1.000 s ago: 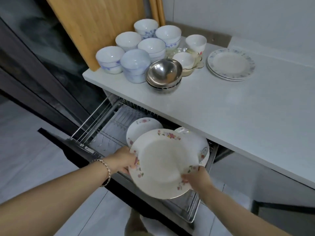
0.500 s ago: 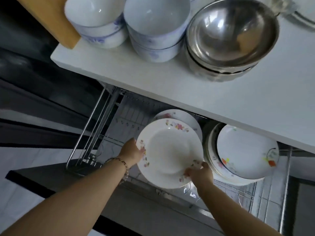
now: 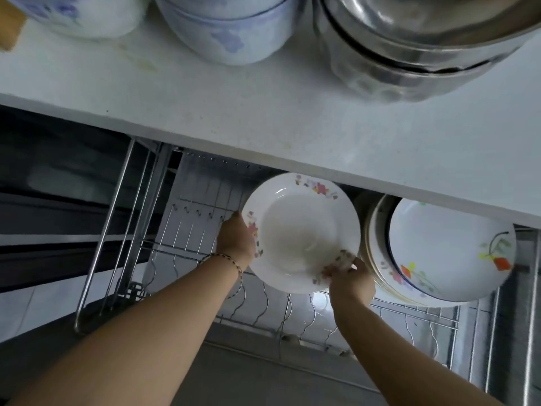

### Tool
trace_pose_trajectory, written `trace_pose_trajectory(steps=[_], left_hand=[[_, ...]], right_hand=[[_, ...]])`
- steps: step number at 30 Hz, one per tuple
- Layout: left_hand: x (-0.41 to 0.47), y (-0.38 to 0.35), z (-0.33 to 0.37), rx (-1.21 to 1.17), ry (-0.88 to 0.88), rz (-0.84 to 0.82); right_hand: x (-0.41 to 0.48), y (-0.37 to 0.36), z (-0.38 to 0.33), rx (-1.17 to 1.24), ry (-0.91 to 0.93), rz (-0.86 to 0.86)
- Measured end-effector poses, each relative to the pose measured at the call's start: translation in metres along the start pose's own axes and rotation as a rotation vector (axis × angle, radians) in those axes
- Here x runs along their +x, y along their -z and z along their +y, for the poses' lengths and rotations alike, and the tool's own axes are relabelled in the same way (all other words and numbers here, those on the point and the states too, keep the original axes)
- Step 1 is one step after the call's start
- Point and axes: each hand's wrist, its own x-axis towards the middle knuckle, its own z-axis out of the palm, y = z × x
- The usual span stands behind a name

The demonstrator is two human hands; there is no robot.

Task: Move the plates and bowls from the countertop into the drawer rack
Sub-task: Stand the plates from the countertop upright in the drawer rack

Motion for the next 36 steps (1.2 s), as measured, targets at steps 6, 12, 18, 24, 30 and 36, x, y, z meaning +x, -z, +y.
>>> trace_pose_trajectory(steps=[6,12,18,24,30,36], left_hand=[[-0.003,-0.003,-0.001,-0.151,0.044,-0.125],[-0.027,0.002,0.006,-0.192,0.164,-0.161],[-0.096,0.014,0.058,0.220,-0.131,-0.127],[-0.202,0.003,0.155,0.166,-0.317,-0.311],[-0.291,-0.037,0.260,0.028,-0.384,-0.215],[-0.363,-0.062,0.356,-0.147,-0.377,-0.185]], right_hand=[[0.001,0.001,0.001,0.002,0.001,-0.057],[-0.003,0.035,0.003,-0.226,0.102,-0.363],[-0.018,0.118,-0.020,-0.712,0.261,-0.648],[-0.014,0.248,-0.049,-0.665,0.452,-0.575],[0.014,0.413,-0.071,-0.709,0.657,-0.383],[0.042,0.534,-0.077,-0.666,0.671,-0.312]])
